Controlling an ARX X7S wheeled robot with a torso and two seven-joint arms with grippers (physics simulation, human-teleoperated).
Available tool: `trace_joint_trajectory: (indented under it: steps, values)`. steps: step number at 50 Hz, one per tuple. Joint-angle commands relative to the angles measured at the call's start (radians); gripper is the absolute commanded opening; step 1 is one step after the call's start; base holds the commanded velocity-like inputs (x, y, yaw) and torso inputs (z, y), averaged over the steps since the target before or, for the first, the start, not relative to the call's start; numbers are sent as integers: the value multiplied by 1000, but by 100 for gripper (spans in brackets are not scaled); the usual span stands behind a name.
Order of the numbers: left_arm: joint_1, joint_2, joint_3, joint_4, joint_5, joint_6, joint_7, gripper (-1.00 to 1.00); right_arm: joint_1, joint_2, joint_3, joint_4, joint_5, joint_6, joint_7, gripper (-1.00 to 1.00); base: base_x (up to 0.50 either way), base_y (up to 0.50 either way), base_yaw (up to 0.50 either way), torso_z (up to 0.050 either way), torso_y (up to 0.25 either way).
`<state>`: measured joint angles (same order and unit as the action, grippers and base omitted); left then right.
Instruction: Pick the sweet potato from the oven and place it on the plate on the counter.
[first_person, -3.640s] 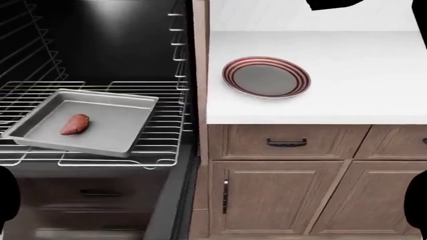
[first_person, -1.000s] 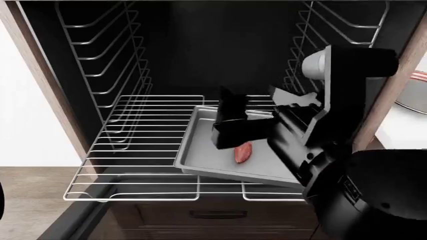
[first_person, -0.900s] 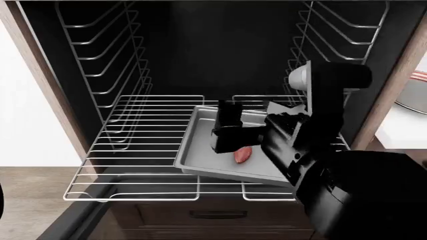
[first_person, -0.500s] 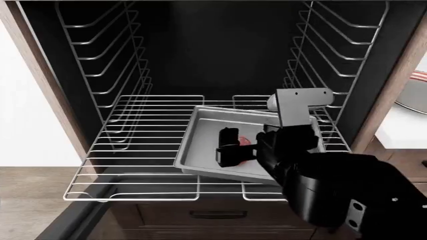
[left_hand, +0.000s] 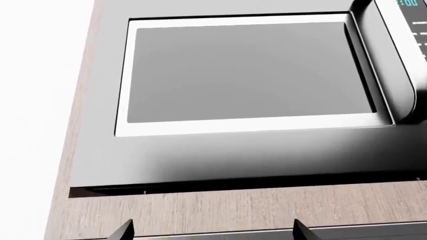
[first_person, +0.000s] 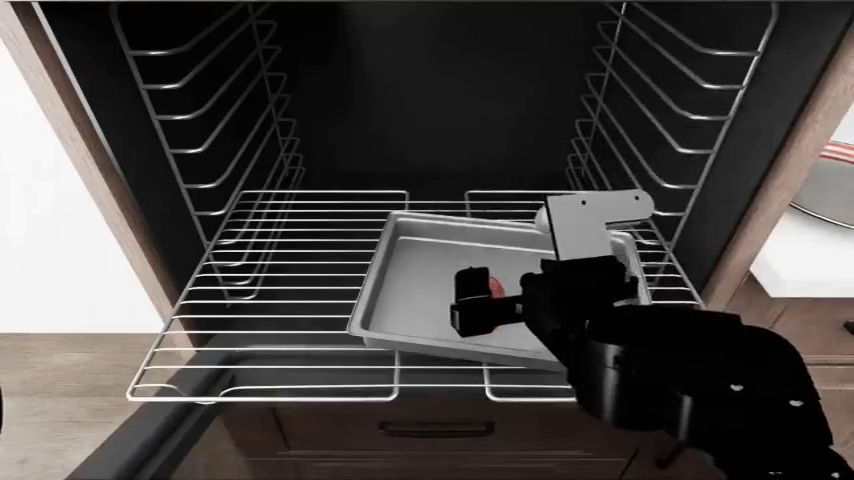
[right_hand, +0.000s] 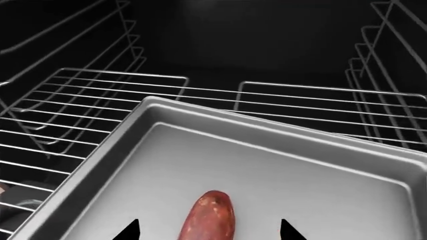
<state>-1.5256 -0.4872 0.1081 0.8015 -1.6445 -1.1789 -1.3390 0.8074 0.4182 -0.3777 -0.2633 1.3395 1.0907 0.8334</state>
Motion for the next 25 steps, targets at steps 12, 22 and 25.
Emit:
trace_joint_trajectory:
  steps: [12,22,25]
  values:
    - [-35,-11,24,-6,-41,16,-34,100,-4,-33,-96,143,-183,-107,-169,100,0,0,0,0,0]
    - [-31,-13,30,-3,-32,21,-29,100,0,-44,-129,200,-238,-145,-212,100,0,0,0,0,0]
    - [-29,-9,34,-2,-30,25,-29,100,-9,-48,-132,194,-236,-146,-210,100,0,0,0,0,0]
